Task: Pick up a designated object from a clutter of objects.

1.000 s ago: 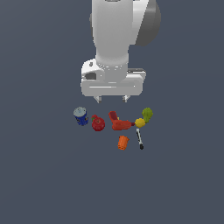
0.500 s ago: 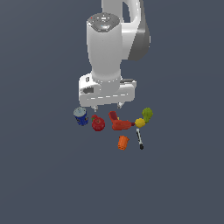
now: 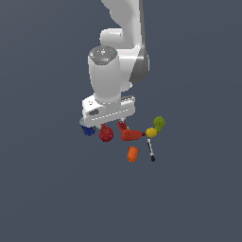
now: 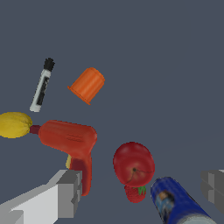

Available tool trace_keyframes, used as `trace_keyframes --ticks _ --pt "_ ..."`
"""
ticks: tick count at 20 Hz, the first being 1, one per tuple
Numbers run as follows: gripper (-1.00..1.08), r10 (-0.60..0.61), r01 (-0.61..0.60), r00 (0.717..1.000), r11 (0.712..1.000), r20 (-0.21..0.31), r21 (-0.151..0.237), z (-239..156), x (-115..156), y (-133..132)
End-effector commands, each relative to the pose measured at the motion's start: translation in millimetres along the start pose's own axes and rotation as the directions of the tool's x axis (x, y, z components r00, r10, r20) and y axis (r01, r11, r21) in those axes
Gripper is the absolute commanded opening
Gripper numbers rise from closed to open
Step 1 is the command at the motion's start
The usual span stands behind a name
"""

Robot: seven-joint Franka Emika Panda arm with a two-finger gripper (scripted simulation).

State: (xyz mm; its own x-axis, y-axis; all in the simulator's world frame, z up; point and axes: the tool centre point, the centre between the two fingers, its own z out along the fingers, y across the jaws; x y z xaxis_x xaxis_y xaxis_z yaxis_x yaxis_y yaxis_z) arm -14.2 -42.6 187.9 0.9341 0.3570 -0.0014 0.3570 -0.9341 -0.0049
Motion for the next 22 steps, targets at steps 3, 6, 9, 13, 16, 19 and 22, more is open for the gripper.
trace_keyframes --ticks 3,6,9,13,16,19,22 --pt "1.0 -0.093 0.093 0.996 0.996 -0.001 -0.001 28 -12 7" --pt "1.0 -0.152 0.152 0.988 0.988 -0.001 -0.002 45 -21 12" --pt "1.0 -0.203 0.203 0.979 0.979 -0.001 -0.002 60 -30 15" --pt "1.0 -0.256 0.256 0.967 0.967 -0.001 -0.004 75 -39 18" --pt "1.0 -0.285 0.285 0.959 0.959 0.0 -0.004 83 -44 19" --pt "1.0 -0.304 0.304 0.953 0.953 0.0 -0.005 88 -48 20" --pt "1.0 -0.315 0.315 0.949 0.949 0.0 -0.005 91 -50 20"
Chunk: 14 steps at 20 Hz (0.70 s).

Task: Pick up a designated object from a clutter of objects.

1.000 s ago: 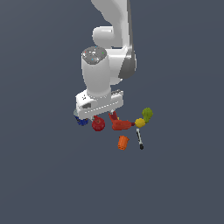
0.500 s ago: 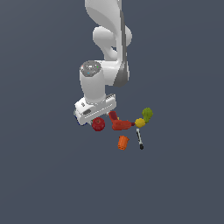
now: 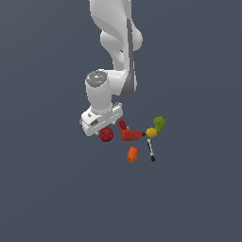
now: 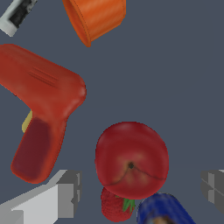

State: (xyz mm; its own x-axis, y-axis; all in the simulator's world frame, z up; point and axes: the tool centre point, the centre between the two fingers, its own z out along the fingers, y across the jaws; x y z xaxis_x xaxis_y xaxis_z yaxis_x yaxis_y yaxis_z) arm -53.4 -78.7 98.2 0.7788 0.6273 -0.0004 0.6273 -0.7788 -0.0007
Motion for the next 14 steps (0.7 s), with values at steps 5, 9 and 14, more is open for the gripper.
trace_keyframes --ticks 5,9,14 --pt "1.0 -0.006 0.006 1.0 1.0 0.0 0.0 3 -1 0" --pt "1.0 -0.006 0.006 1.0 1.0 0.0 0.0 12 -1 0" --pt "1.0 -0.008 0.008 1.0 1.0 0.0 -0.001 35 -2 -1"
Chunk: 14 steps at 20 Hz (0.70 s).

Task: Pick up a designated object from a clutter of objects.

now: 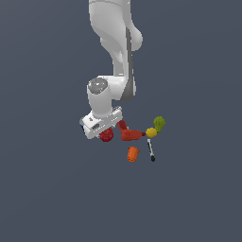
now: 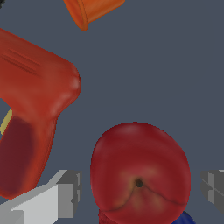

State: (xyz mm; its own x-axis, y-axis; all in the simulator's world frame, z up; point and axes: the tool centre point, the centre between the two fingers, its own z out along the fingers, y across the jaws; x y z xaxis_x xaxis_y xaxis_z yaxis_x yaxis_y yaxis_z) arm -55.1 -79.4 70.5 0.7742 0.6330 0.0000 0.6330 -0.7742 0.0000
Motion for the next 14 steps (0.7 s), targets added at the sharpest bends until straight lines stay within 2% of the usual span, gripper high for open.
trace_keyframes --ticks 1,8,9,14 --pt "1.0 -0.001 0.001 1.0 1.0 0.0 0.0 11 0 0" --pt "1.0 -0.002 0.002 1.0 1.0 0.0 0.0 24 0 0" --pt "-1.0 -0.002 0.002 1.0 1.0 0.0 0.0 24 0 0" --pt "-1.0 -0.002 0.002 1.0 1.0 0.0 0.0 24 0 0"
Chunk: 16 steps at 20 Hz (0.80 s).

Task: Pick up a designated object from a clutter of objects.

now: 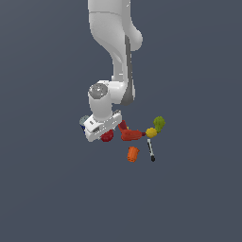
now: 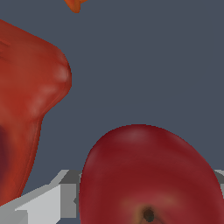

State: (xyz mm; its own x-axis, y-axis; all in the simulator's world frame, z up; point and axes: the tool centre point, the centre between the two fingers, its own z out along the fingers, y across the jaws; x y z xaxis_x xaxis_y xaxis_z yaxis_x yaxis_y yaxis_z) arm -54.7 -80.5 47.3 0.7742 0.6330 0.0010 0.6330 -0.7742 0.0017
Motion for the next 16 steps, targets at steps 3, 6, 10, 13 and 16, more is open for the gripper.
trace_keyframes --ticks 3,6,10,13,16 --pt "-1.0 -0.002 0.002 1.0 1.0 0.001 0.002 1 0 -1" --pt "-1.0 0.0 0.0 1.0 1.0 0.0 0.0 0 0 0" --pt "-1.0 0.0 0.0 1.0 1.0 0.0 0.0 -6 3 0" --pt "-1.0 0.0 0.0 1.0 1.0 0.0 0.0 -15 8 0" --pt "-1.0 0.0 0.0 1.0 1.0 0.0 0.0 -29 16 0"
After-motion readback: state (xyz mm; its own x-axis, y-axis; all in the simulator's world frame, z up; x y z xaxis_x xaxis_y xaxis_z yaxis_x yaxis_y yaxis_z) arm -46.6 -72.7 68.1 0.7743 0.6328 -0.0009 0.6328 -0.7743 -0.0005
